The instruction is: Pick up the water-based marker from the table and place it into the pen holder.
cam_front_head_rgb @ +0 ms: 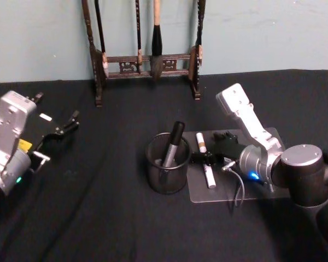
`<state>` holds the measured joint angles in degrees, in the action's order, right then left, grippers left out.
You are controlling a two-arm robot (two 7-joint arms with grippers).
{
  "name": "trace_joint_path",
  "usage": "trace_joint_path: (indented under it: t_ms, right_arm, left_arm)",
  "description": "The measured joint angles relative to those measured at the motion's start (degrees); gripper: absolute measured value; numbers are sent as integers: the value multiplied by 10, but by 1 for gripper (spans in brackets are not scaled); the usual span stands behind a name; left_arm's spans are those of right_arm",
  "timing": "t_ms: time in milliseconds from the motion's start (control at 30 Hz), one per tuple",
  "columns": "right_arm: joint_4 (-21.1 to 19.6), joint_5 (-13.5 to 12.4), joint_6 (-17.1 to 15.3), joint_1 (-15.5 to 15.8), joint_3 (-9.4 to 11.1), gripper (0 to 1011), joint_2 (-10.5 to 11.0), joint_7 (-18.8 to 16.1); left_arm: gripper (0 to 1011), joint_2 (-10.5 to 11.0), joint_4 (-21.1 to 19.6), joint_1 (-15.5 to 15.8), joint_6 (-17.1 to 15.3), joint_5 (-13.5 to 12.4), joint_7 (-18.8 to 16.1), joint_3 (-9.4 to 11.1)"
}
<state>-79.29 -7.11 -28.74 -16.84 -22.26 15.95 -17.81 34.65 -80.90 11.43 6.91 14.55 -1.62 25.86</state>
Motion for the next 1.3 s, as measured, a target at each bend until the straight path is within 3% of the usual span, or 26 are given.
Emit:
trace_joint_path:
  t_ms: [1100,1300]
  right_arm:
    - [-3,10,-2,9,10,1002,-6,-9]
    - [-3,9,-2,9,10,883,-5,-9]
  left_arm:
    - [1001,0,0,0,0,0,0,0]
    - [1001,0,0,0,0,0,0,0]
